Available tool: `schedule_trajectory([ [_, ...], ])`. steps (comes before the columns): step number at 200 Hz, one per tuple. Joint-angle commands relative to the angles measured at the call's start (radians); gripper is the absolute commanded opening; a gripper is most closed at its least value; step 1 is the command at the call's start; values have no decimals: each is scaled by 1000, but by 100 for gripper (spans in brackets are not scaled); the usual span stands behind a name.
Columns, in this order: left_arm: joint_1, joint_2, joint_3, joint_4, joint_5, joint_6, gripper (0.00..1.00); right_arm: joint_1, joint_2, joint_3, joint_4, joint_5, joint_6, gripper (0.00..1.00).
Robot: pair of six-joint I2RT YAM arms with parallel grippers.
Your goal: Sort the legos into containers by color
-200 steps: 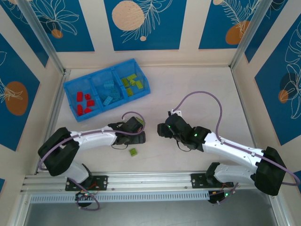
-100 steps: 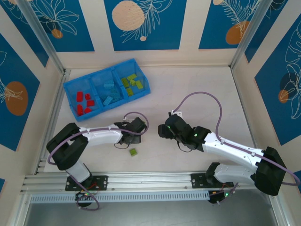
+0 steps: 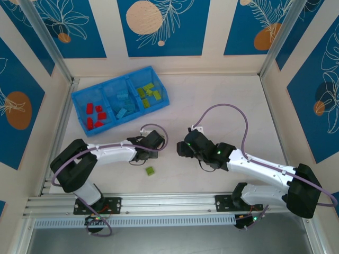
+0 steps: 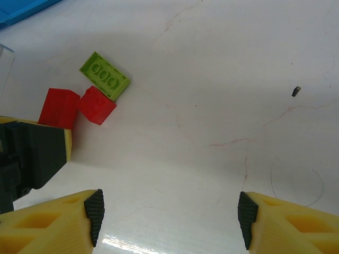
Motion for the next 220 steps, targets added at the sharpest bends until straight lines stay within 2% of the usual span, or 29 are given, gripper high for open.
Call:
schedule_trajectory([
  [1,9,-53,1,-27,-39,7,33,11,3,25,-21,22,17,70],
  [32,18,-182,4,-108,-105,19,32,21,2,29,-24,28,21,70],
  [46,70,-278,-4,-128,-136,63,32,25,1,32,-24,30,20,70],
  [69,293,-426,-25,-102,-71,138,31,28,2,32,-15,35,15,70],
  [86,472,-469,-3,-73,-16,184,30,30,6,35,-7,33,6,70],
  [106,661,-403,83,-71,52,238,32,33,12,52,-15,28,-1,70],
  [121,800,-302,157,-93,115,214,32,33,10,63,-25,24,-7,70],
  [131,860,-234,198,-87,142,203,33,34,9,70,-39,26,-11,70],
  [151,899,-114,297,-88,129,220,37,35,1,88,-62,43,-14,71],
  [176,923,-30,397,-140,119,206,56,34,-10,95,-36,43,-36,82],
  [196,924,-57,401,-150,123,189,65,26,5,103,-10,41,-55,89],
  [220,892,-176,370,-191,115,192,65,5,64,135,26,-8,-104,89],
])
